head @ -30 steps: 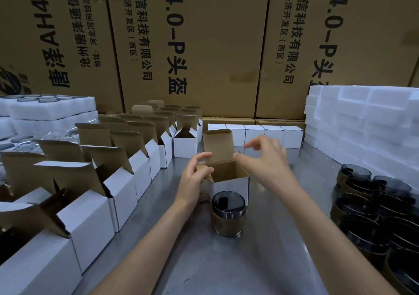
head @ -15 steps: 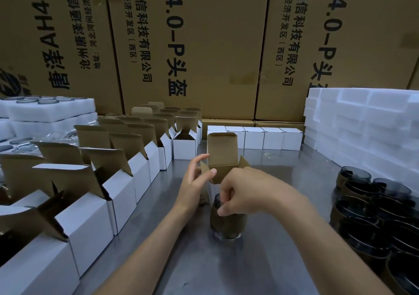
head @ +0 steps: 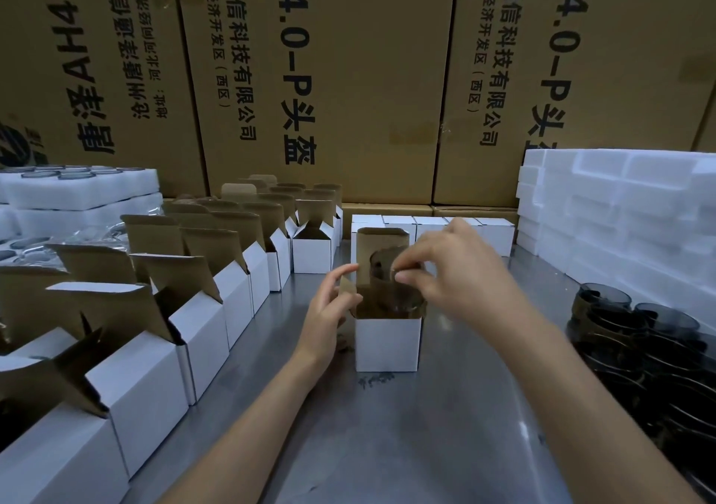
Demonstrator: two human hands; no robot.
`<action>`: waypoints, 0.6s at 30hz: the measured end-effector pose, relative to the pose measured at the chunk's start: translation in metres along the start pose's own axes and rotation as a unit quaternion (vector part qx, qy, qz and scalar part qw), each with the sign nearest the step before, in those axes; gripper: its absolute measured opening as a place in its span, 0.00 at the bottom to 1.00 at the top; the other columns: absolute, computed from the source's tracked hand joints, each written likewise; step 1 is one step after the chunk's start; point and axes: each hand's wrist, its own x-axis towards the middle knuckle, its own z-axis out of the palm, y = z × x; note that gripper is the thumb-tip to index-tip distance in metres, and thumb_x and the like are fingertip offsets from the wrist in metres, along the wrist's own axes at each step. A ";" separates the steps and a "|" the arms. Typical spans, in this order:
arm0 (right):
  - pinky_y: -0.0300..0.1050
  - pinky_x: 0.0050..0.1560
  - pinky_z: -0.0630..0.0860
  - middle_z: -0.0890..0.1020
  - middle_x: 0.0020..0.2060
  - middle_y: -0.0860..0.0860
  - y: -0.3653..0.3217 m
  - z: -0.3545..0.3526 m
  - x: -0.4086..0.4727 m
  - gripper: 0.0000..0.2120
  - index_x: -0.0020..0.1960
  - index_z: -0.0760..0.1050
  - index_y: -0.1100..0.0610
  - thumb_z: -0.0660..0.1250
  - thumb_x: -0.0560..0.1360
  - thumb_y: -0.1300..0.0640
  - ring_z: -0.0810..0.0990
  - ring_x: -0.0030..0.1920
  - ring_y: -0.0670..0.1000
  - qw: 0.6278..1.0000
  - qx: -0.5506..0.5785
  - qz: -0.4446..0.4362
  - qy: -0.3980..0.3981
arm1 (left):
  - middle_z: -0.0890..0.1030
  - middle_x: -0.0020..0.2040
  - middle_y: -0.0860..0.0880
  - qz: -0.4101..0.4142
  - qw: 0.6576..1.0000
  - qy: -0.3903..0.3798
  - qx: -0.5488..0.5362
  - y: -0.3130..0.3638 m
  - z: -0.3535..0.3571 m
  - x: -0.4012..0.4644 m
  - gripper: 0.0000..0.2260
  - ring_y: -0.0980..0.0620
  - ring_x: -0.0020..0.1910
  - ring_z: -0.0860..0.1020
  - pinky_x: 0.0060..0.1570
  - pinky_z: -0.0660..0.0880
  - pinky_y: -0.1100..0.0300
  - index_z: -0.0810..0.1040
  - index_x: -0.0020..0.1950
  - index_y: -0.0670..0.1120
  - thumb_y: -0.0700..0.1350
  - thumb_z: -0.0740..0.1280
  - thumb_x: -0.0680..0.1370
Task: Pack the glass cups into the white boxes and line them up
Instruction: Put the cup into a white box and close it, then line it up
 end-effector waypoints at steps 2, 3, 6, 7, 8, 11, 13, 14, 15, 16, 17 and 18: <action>0.44 0.47 0.58 0.80 0.48 0.42 -0.004 0.011 -0.001 0.08 0.53 0.82 0.42 0.66 0.77 0.50 0.60 0.47 0.46 0.999 -0.035 -0.029 -0.014 | 0.74 0.54 0.31 0.001 1.000 0.001 -0.007 -0.002 0.000 0.001 0.19 0.33 0.58 0.73 0.61 0.68 0.37 0.75 0.57 0.60 0.49 0.62 0.68; 0.45 0.47 0.57 0.80 0.48 0.42 -0.004 0.017 -0.001 0.08 0.53 0.81 0.42 0.65 0.77 0.49 0.59 0.46 0.47 0.998 -0.042 -0.034 -0.021 | 0.74 0.52 0.31 0.001 1.000 0.000 -0.006 -0.003 0.000 0.001 0.19 0.32 0.56 0.73 0.59 0.69 0.38 0.75 0.58 0.59 0.49 0.62 0.68; 0.46 0.48 0.56 0.78 0.50 0.41 0.000 0.032 -0.004 0.08 0.53 0.81 0.43 0.65 0.77 0.48 0.59 0.49 0.47 0.998 -0.043 -0.031 -0.040 | 0.70 0.42 0.38 0.002 1.000 -0.003 -0.012 -0.004 -0.001 0.002 0.20 0.38 0.43 0.71 0.48 0.67 0.47 0.76 0.59 0.58 0.49 0.62 0.67; 0.46 0.49 0.56 0.77 0.51 0.41 0.003 0.035 -0.005 0.08 0.53 0.81 0.43 0.65 0.77 0.47 0.60 0.51 0.47 0.998 -0.041 -0.026 -0.049 | 0.69 0.39 0.41 0.005 1.000 -0.005 -0.014 -0.004 -0.001 0.002 0.20 0.44 0.39 0.69 0.46 0.65 0.50 0.76 0.59 0.58 0.48 0.62 0.67; 0.46 0.51 0.56 0.76 0.52 0.40 0.005 0.038 -0.006 0.08 0.52 0.82 0.42 0.65 0.77 0.46 0.61 0.52 0.47 0.997 -0.039 -0.021 -0.059 | 0.68 0.37 0.43 0.009 1.000 -0.006 -0.013 -0.004 0.000 0.002 0.20 0.50 0.37 0.68 0.44 0.64 0.54 0.76 0.59 0.58 0.48 0.62 0.68; 0.45 0.53 0.58 0.74 0.52 0.38 0.013 0.042 -0.003 0.08 0.50 0.82 0.42 0.64 0.77 0.45 0.58 0.53 0.44 0.998 0.018 0.011 -0.065 | 0.67 0.36 0.45 0.016 1.000 -0.006 -0.011 -0.004 0.000 0.001 0.19 0.53 0.34 0.67 0.40 0.63 0.57 0.76 0.59 0.57 0.48 0.62 0.68; 0.44 0.55 0.61 0.74 0.50 0.39 0.017 0.042 -0.001 0.08 0.48 0.80 0.42 0.63 0.78 0.47 0.59 0.54 0.43 0.992 0.113 0.050 -0.019 | 0.69 0.37 0.45 0.020 1.000 -0.010 -0.011 -0.003 0.000 0.000 0.18 0.51 0.38 0.69 0.44 0.65 0.55 0.76 0.58 0.58 0.51 0.62 0.69; 0.44 0.55 0.62 0.75 0.50 0.40 0.018 0.043 0.000 0.09 0.48 0.79 0.43 0.61 0.79 0.50 0.61 0.56 0.43 0.982 0.173 0.074 0.014 | 0.72 0.41 0.47 0.022 1.000 -0.012 -0.010 -0.004 0.000 0.000 0.16 0.50 0.43 0.72 0.47 0.67 0.53 0.76 0.58 0.59 0.53 0.61 0.70; 0.42 0.54 0.64 0.76 0.51 0.42 0.019 0.044 -0.001 0.10 0.48 0.78 0.44 0.59 0.81 0.53 0.64 0.58 0.44 0.965 0.238 0.101 0.048 | 0.76 0.47 0.49 0.021 1.000 -0.012 -0.009 -0.003 0.000 -0.001 0.16 0.51 0.50 0.74 0.53 0.69 0.52 0.76 0.57 0.60 0.56 0.60 0.71; 0.40 0.52 0.67 0.77 0.53 0.44 0.021 0.046 -0.001 0.11 0.49 0.77 0.45 0.57 0.81 0.55 0.68 0.60 0.45 0.940 0.304 0.134 0.076 | 0.77 0.55 0.52 0.019 1.000 -0.008 -0.012 -0.003 0.000 -0.001 0.16 0.51 0.57 0.74 0.59 0.69 0.51 0.76 0.57 0.61 0.59 0.58 0.72; 0.37 0.50 0.68 0.77 0.55 0.45 0.023 0.049 -0.002 0.12 0.51 0.76 0.47 0.55 0.82 0.57 0.70 0.60 0.46 0.909 0.367 0.172 0.094 | 0.76 0.62 0.52 0.013 1.000 -0.002 -0.019 -0.002 0.001 -0.002 0.17 0.51 0.62 0.73 0.64 0.69 0.50 0.76 0.58 0.61 0.61 0.57 0.73; 0.36 0.47 0.68 0.77 0.57 0.46 0.025 0.052 -0.004 0.11 0.54 0.75 0.48 0.55 0.82 0.58 0.72 0.60 0.46 0.875 0.423 0.212 0.098 | 0.75 0.65 0.50 0.007 1.000 0.005 -0.029 -0.001 0.001 -0.003 0.16 0.49 0.64 0.72 0.67 0.68 0.49 0.76 0.58 0.61 0.61 0.57 0.74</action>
